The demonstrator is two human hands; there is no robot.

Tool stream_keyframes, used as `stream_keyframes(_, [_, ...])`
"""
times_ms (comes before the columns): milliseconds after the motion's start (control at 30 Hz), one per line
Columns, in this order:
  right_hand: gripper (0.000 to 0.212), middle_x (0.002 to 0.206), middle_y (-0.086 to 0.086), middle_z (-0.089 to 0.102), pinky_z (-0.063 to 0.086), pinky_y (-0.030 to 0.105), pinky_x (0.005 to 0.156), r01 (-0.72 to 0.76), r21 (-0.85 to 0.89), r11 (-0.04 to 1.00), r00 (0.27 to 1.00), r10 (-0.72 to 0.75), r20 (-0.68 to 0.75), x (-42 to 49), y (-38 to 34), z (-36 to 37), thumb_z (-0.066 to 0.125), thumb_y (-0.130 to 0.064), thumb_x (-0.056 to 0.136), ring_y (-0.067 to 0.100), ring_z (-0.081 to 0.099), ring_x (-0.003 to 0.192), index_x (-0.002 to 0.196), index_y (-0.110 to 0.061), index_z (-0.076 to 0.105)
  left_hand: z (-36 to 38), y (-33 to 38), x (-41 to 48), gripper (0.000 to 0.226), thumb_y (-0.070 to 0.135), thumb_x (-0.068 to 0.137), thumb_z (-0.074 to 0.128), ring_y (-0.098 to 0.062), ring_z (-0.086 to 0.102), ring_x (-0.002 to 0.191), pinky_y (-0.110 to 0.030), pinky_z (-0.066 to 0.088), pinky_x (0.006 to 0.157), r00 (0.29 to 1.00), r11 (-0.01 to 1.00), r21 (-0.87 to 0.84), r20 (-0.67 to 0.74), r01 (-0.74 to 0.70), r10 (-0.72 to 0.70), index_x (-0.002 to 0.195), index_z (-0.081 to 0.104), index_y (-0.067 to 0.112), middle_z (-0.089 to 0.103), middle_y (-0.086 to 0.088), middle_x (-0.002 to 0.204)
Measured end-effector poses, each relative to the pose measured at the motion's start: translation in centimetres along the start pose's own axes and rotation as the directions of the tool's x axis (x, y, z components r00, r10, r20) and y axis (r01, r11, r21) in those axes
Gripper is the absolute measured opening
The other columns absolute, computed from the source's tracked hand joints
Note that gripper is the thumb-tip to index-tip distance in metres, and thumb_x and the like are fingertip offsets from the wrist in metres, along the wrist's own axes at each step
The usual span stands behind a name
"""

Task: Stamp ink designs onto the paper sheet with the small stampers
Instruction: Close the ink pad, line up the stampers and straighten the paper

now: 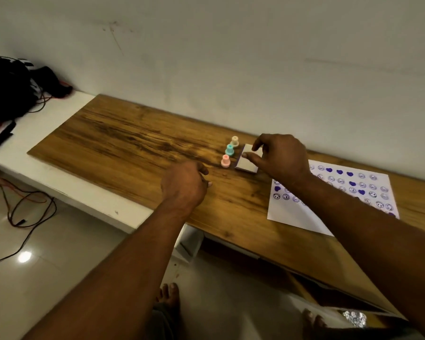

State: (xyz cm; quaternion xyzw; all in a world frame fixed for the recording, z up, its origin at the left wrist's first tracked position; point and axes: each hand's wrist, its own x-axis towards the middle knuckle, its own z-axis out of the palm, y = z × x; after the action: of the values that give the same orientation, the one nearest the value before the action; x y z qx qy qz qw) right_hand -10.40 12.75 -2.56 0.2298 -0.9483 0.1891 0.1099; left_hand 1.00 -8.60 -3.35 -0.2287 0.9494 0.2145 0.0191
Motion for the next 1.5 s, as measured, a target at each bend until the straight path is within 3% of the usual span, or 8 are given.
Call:
stream_keyframes(100, [0.034, 0.084, -0.009, 0.073, 0.044, 0.027, 0.066, -0.047, 0.039, 0.998, 0.995, 0.044, 0.088, -0.9, 1.0, -0.6, 0.073, -0.062, 0.089, 0.011, 0.064, 0.08, 0.102, -0.03, 0.077, 0.7, 1.5, -0.7, 0.034, 0.042, 0.089, 0.082, -0.016, 0.07, 0.105, -0.041, 0.057, 0.094, 0.997, 0.997, 0.031, 0.029, -0.071, 0.071, 0.121, 0.075, 0.033, 0.077, 0.006, 0.109])
stream_keyframes(233, [0.028, 0.072, -0.015, 0.064, 0.04, 0.025, 0.062, -0.047, 0.05, 0.998, 0.996, 0.043, 0.079, -2.3, 4.6, -3.8, 0.073, -0.059, 0.089, 0.009, 0.062, 0.073, 0.096, -0.032, 0.075, 2.0, 4.1, -1.3, 0.037, 0.045, 0.091, 0.08, -0.019, 0.069, 0.107, -0.043, 0.057, 0.095, 0.99, 0.984, 0.105, 0.043, -0.14, 0.137, 0.125, 0.073, 0.032, 0.075, 0.004, 0.116])
stream_keyframes(333, [0.026, 0.076, -0.016, 0.068, 0.041, 0.027, 0.066, -0.085, 0.037, 0.996, 0.994, 0.082, 0.079, -4.7, 8.5, -6.6, 0.076, -0.055, 0.088, 0.01, 0.063, 0.075, 0.098, -0.031, 0.076, 2.6, 5.4, -1.7, 0.039, 0.048, 0.091, 0.079, -0.02, 0.069, 0.109, -0.042, 0.058, 0.093, 0.987, 0.976, 0.142, 0.022, -0.163, 0.162, 0.127, 0.073, 0.033, 0.076, 0.003, 0.118])
stream_keyframes(533, [0.054, 0.12, 0.004, 0.071, 0.056, 0.042, 0.081, -0.384, -0.021, 0.923, 0.922, 0.384, 0.054, -12.3, 15.9, -9.8, 0.084, -0.055, 0.081, 0.027, 0.069, 0.099, 0.124, -0.023, 0.072, 5.1, 8.4, -3.9, 0.044, 0.048, 0.091, 0.079, -0.016, 0.07, 0.104, -0.032, 0.054, 0.087, 0.926, 0.925, 0.041, 0.052, -0.377, 0.375, 0.13, 0.073, 0.028, 0.077, 0.004, 0.119])
stream_keyframes(700, [0.084, 0.151, 0.012, 0.057, 0.051, 0.042, 0.095, -0.595, -0.106, 0.797, 0.769, 0.603, 0.213, -16.5, 19.9, -11.4, 0.088, -0.054, 0.077, 0.036, 0.062, 0.126, 0.147, -0.021, 0.057, 7.9, 10.3, -6.1, 0.063, 0.069, 0.093, 0.063, -0.022, 0.059, 0.131, -0.041, 0.053, 0.101, 0.844, 0.819, 0.206, 0.13, -0.536, 0.52, 0.143, 0.062, 0.031, 0.06, 0.002, 0.15])
stream_keyframes(900, [0.107, 0.16, 0.009, 0.047, 0.045, 0.045, 0.111, -0.533, -0.223, 0.816, 0.739, 0.577, 0.347, -19.1, 20.5, -11.3, 0.087, -0.063, 0.073, 0.034, 0.049, 0.141, 0.159, -0.02, 0.04, 9.6, 10.9, -7.0, 0.078, 0.077, 0.089, 0.06, -0.024, 0.052, 0.136, -0.043, 0.053, 0.103, 0.875, 0.831, 0.277, 0.105, -0.483, 0.474, 0.152, 0.052, 0.031, 0.056, 0.001, 0.15])
stream_keyframes(1067, [0.107, 0.159, 0.007, 0.047, 0.048, 0.044, 0.106, -0.511, -0.262, 0.819, 0.727, 0.574, 0.377, -20.2, 19.3, -11.4, 0.085, -0.066, 0.073, 0.031, 0.05, 0.14, 0.16, -0.028, 0.036, 9.7, 11.3, -6.5, 0.073, 0.075, 0.087, 0.066, -0.022, 0.059, 0.128, -0.039, 0.053, 0.095, 0.898, 0.862, 0.25, 0.094, -0.44, 0.431, 0.145, 0.062, 0.031, 0.06, 0.002, 0.146])
stream_keyframes(1500, [0.096, 0.152, 0.007, 0.05, 0.05, 0.042, 0.104, -0.483, -0.303, 0.822, 0.703, 0.57, 0.425, -19.5, 18.4, -12.1, 0.082, -0.071, 0.072, 0.029, 0.051, 0.137, 0.155, -0.038, 0.046, 9.2, 10.8, -6.8, 0.076, 0.081, 0.084, 0.064, -0.019, 0.061, 0.122, -0.032, 0.047, 0.082, 0.897, 0.843, 0.318, 0.07, -0.434, 0.436, 0.141, 0.066, 0.031, 0.063, 0.004, 0.139])
